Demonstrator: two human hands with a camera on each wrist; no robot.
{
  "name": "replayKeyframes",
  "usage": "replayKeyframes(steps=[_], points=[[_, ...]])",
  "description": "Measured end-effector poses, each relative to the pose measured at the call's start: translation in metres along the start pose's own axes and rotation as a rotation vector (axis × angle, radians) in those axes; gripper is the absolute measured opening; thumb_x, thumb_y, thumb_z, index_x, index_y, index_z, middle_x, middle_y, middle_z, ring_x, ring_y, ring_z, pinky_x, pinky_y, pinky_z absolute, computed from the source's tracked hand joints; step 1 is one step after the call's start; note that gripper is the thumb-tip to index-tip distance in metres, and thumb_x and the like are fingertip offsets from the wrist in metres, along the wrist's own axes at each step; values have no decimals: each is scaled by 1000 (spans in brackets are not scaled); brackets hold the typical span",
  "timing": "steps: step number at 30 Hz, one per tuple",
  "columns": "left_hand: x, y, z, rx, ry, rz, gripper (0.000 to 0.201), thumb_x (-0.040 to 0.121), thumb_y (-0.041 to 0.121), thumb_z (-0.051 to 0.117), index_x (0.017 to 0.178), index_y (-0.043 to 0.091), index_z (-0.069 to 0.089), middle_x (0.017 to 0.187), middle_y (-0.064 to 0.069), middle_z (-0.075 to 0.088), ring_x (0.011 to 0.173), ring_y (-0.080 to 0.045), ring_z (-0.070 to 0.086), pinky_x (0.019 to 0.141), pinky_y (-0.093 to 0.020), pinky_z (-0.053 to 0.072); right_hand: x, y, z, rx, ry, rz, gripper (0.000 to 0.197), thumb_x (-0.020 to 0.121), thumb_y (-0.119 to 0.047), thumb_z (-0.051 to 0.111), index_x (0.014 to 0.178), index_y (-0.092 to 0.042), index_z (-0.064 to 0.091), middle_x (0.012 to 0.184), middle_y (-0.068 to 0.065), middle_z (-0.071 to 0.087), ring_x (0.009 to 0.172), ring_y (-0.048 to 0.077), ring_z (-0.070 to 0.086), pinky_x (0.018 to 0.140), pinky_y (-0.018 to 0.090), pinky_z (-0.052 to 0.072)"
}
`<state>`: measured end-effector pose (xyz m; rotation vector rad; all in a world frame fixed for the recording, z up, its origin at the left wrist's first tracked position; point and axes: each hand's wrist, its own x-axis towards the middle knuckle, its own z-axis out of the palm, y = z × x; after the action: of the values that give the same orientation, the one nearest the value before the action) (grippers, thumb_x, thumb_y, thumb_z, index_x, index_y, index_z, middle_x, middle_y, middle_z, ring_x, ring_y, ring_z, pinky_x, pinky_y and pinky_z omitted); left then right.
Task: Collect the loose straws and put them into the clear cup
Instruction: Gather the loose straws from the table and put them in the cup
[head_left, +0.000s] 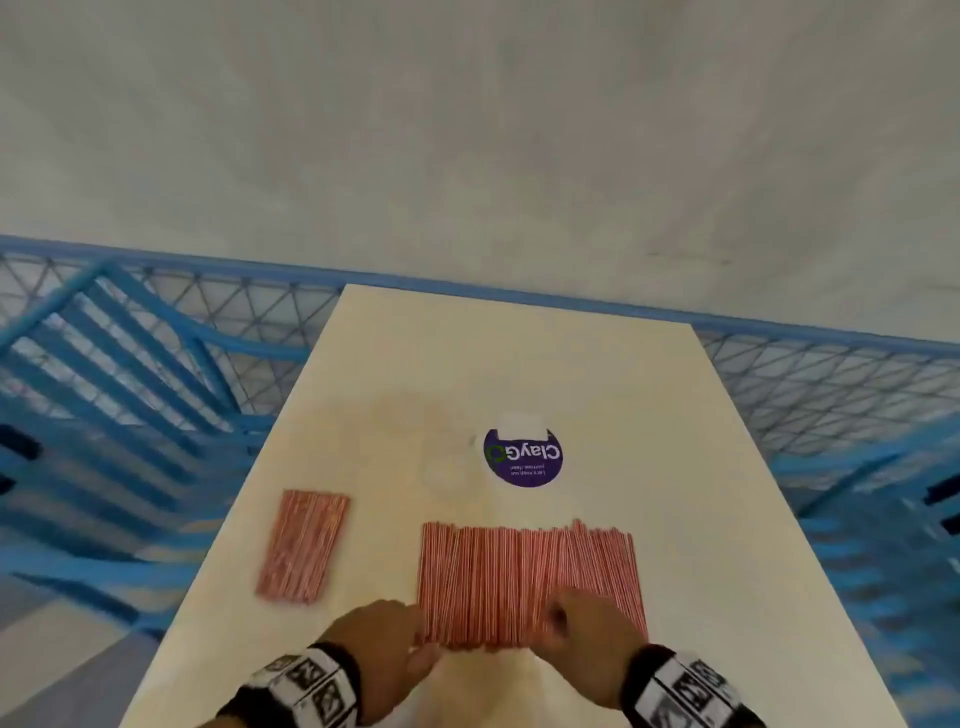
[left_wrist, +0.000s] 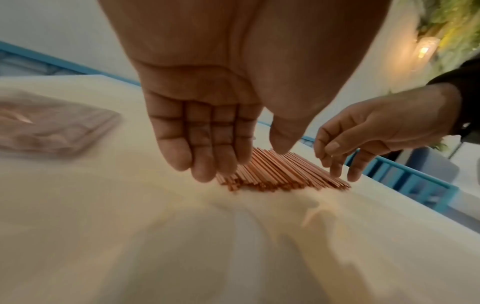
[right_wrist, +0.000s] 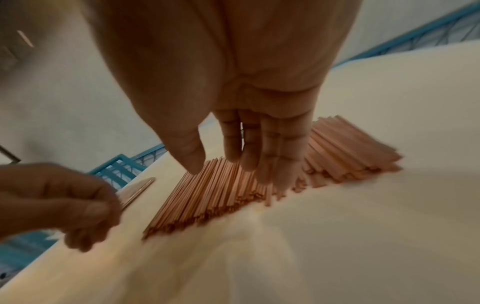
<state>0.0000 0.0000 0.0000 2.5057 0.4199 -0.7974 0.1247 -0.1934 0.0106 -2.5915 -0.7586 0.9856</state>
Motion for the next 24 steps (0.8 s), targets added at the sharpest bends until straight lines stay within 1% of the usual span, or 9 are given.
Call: replayKeyframes(steps=[2, 4, 7, 10, 12, 15, 18, 20, 24], points=[[22, 8, 1, -53, 139, -66, 32, 90, 51, 41, 95, 23, 54, 105, -4, 62, 100, -25, 60, 82, -31, 45, 19, -3, 2, 80, 35, 58, 20, 85, -39, 58, 78, -24, 47, 82, -6, 53, 71, 11, 47, 68, 28, 45], [41, 16, -1, -92, 242, -142, 38, 92, 49, 40, 105, 18, 55, 111, -6, 61, 103, -26, 59, 85, -32, 44, 31, -11, 4, 122, 63, 110, 19, 85, -37, 60, 81, -22, 48, 85, -4, 57, 73, 13, 51, 68, 28, 49], [65, 21, 0, -162, 297, -254, 42, 90, 49, 43, 113, 15, 54, 117, -8, 58, 109, -29, 57, 91, -36, 45, 45, -18, 9, 115, 117, 142, 25, 84, -36, 60, 72, -27, 40, 80, -7, 52, 77, 16, 55, 66, 26, 49], [82, 22, 2, -190, 285, -326, 47, 86, 50, 49, 117, 15, 53, 120, -9, 57, 111, -30, 57, 93, -37, 45, 58, -24, 11, 138, 139, 168, 25, 83, -37, 63, 73, -29, 42, 80, -8, 54, 80, 16, 60, 72, 29, 54], [87, 25, 0, -175, 264, -354, 49, 86, 49, 53, 119, 13, 51, 122, -10, 56, 113, -30, 56, 93, -37, 44, 62, -28, 12, 95, 152, 185, 22, 82, -39, 65, 86, -21, 53, 90, -2, 61, 84, 17, 63, 76, 31, 56], [94, 25, -6, -149, 237, -389, 46, 88, 43, 56, 119, 10, 51, 125, -12, 56, 115, -30, 56, 94, -35, 44, 75, -29, 12, 24, 132, 209, 30, 84, -37, 65, 101, -13, 58, 100, 2, 63, 87, 18, 62, 78, 28, 55], [97, 28, -12, -147, 221, -422, 34, 90, 31, 55, 115, 8, 56, 124, -12, 60, 114, -30, 58, 90, -32, 47, 80, -29, 12, 0, 111, 200, 24, 88, -31, 61, 101, -11, 59, 97, 3, 62, 84, 17, 60, 75, 25, 53], [98, 29, -16, -133, 206, -419, 28, 90, 24, 53, 111, 6, 60, 120, -12, 64, 110, -30, 62, 85, -31, 48, 83, -29, 13, -10, 105, 198, 21, 89, -29, 60, 99, -11, 60, 100, 4, 64, 89, 19, 64, 78, 27, 55], [101, 33, -20, -130, 192, -422, 25, 91, 18, 50, 106, 5, 64, 115, -13, 68, 104, -30, 65, 80, -30, 49, 86, -29, 11, 16, 94, 205, 15, 89, -26, 60, 95, -12, 60, 102, 5, 66, 91, 20, 66, 80, 29, 57]])
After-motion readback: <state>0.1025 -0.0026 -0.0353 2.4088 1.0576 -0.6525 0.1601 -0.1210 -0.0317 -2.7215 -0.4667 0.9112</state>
